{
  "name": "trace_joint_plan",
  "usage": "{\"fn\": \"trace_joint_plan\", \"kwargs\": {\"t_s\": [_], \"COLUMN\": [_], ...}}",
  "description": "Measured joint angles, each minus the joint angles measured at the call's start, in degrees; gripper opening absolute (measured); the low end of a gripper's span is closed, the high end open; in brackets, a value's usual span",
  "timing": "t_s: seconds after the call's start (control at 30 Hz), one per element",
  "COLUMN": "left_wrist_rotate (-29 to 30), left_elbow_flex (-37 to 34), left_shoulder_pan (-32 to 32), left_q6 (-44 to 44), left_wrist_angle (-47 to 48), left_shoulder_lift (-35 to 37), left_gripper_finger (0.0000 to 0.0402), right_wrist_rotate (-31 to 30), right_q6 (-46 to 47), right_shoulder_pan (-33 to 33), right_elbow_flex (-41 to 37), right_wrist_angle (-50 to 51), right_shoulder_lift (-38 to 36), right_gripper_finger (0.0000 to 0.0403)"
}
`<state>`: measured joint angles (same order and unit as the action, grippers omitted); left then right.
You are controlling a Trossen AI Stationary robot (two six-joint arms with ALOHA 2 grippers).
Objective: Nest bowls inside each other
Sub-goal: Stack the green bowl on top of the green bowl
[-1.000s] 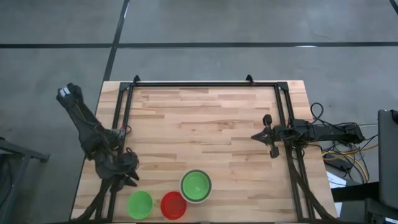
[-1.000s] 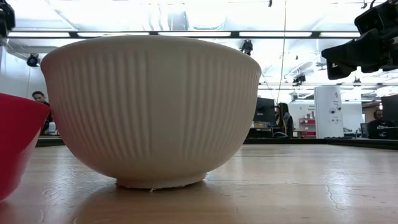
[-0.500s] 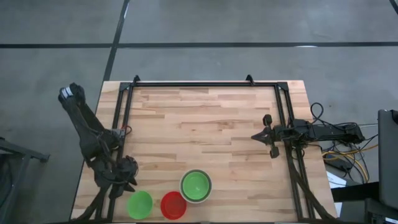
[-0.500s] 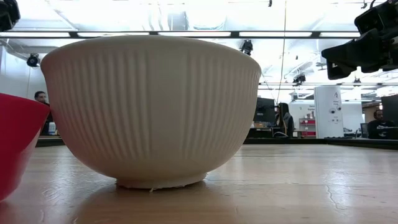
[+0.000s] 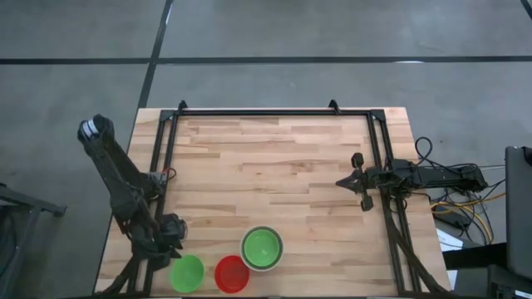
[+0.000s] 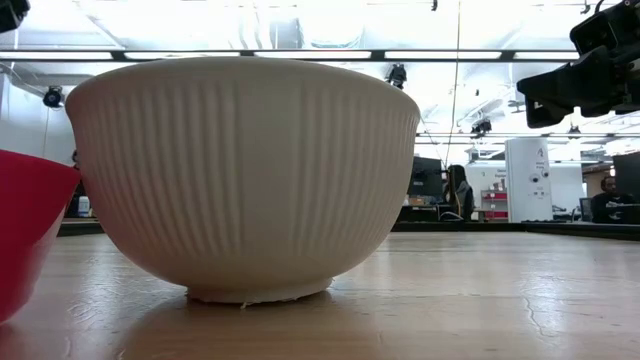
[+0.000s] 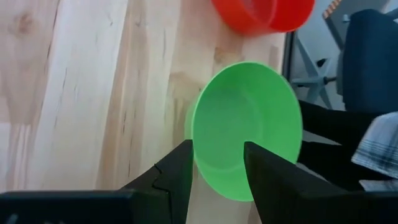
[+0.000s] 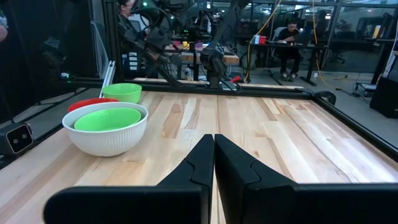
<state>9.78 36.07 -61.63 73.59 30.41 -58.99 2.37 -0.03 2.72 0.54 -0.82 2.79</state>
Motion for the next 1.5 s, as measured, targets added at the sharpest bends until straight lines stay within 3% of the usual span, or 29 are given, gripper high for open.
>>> {"fn": "trace_joint_plan", "kwargs": {"t_s": [0.4, 1.5], "left_wrist_rotate": [-0.1, -0.3], "left_elbow_flex": [0.0, 0.0], "left_shoulder_pan": [-0.1, -0.1], "left_q6": [4.8, 12.1], "left_wrist_angle": [0.0, -1.7], "left_shoulder_lift": [-6.3, -15.3], "left_gripper_finger": [0.0147, 0.0147], "right_wrist_rotate": [0.0, 0.0], "right_q6": [0.0, 0.0], "right_shoulder_pan": [0.0, 0.0], "right_elbow_flex": [0.0, 0.0], "right_wrist_angle": [0.0, 0.0], "right_shoulder_lift": [0.0, 0.0], "right_gripper_finger": [0.0009, 0.0009]}}
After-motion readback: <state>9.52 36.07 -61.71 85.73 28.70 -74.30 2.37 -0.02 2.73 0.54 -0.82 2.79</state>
